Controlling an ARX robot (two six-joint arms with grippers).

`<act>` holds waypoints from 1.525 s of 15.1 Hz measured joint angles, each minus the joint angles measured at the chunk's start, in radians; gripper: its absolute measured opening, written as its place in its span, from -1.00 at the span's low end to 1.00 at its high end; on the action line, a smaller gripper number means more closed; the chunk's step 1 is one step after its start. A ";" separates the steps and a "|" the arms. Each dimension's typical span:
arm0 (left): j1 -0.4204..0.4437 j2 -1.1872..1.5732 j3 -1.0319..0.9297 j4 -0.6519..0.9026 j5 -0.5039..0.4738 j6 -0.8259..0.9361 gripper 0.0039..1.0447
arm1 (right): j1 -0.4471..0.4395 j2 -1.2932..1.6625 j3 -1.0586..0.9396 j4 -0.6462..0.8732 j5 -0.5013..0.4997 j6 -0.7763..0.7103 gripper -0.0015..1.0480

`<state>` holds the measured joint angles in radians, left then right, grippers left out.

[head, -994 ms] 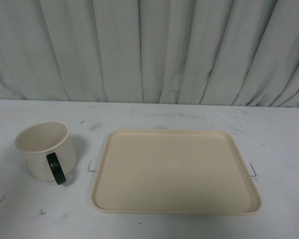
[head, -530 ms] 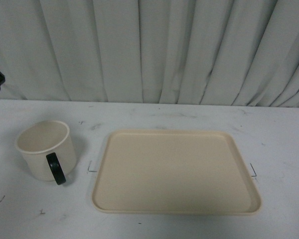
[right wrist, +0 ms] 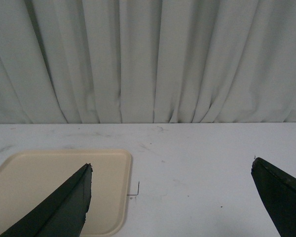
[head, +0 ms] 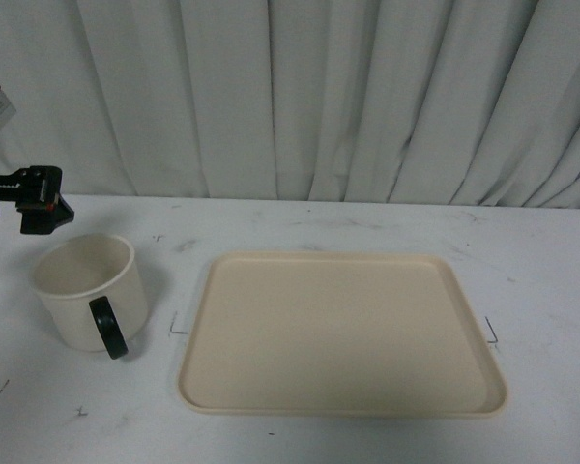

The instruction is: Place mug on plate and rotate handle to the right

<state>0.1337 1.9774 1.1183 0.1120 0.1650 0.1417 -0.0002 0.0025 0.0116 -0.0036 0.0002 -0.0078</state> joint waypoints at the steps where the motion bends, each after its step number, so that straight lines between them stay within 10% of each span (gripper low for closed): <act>1: 0.024 0.004 0.000 -0.010 0.031 -0.003 0.88 | 0.000 0.000 0.000 0.000 0.000 0.000 0.87; 5: 0.038 -0.028 -0.067 -0.005 0.172 0.020 0.88 | 0.000 0.000 0.000 0.000 0.000 0.000 0.87; 15: -0.007 -0.031 -0.085 -0.046 0.135 0.137 0.88 | 0.000 0.000 0.000 0.000 0.000 0.000 0.87; 23: -0.029 0.000 -0.084 -0.041 0.090 0.163 -0.86 | 0.000 0.000 0.000 0.000 0.000 0.000 0.87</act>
<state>0.1051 1.9770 1.0348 0.0711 0.2546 0.3042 -0.0002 0.0025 0.0116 -0.0032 0.0002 -0.0078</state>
